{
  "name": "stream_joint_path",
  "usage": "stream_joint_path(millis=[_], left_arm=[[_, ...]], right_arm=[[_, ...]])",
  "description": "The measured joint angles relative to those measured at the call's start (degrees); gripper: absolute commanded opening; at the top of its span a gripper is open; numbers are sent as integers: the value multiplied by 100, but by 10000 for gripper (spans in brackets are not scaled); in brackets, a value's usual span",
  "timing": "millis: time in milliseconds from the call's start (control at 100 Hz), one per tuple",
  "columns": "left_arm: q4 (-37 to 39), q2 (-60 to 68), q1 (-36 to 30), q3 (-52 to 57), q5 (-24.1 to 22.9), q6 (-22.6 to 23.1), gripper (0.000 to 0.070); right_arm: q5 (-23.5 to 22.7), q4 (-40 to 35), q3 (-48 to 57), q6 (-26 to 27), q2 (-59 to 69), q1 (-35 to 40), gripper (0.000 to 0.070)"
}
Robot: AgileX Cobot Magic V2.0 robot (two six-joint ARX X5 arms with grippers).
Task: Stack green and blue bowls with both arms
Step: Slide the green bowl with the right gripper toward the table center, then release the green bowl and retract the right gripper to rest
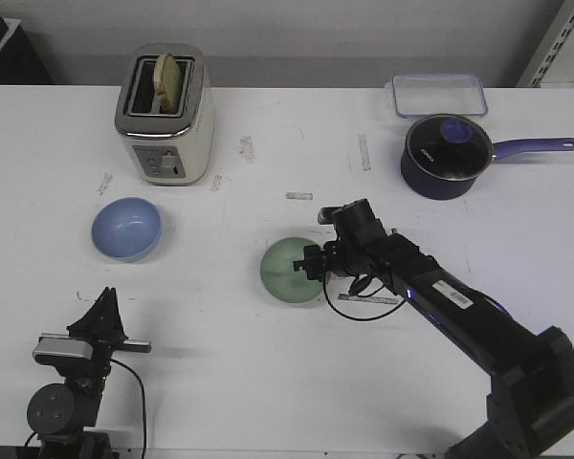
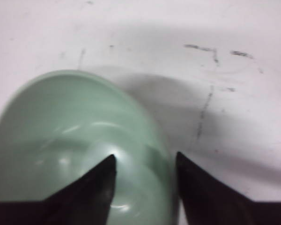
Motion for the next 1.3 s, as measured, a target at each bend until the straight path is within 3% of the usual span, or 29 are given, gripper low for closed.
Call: stream_joint_path(millis=[190, 450, 500, 630, 910, 1300], left_arm=[[2, 0, 0, 0, 0, 0, 1], [0, 0, 0, 0, 0, 0, 1], [2, 0, 0, 0, 0, 0, 1], [0, 0, 0, 0, 0, 0, 1], [0, 0, 0, 0, 0, 0, 1], [0, 0, 0, 0, 0, 0, 1]], right_arm=[[396, 81, 0, -138, -743, -144, 346], [1325, 120, -17, -1209, -1047, -446, 327], [1537, 223, -114, -1340, -1113, -487, 268], [1790, 879, -597, -1497, -1495, -621, 3], [1792, 2527, -2179, -1578, -2623, -1139, 3], [1797, 2955, -3971, -1578, -4933, -2050, 3]])
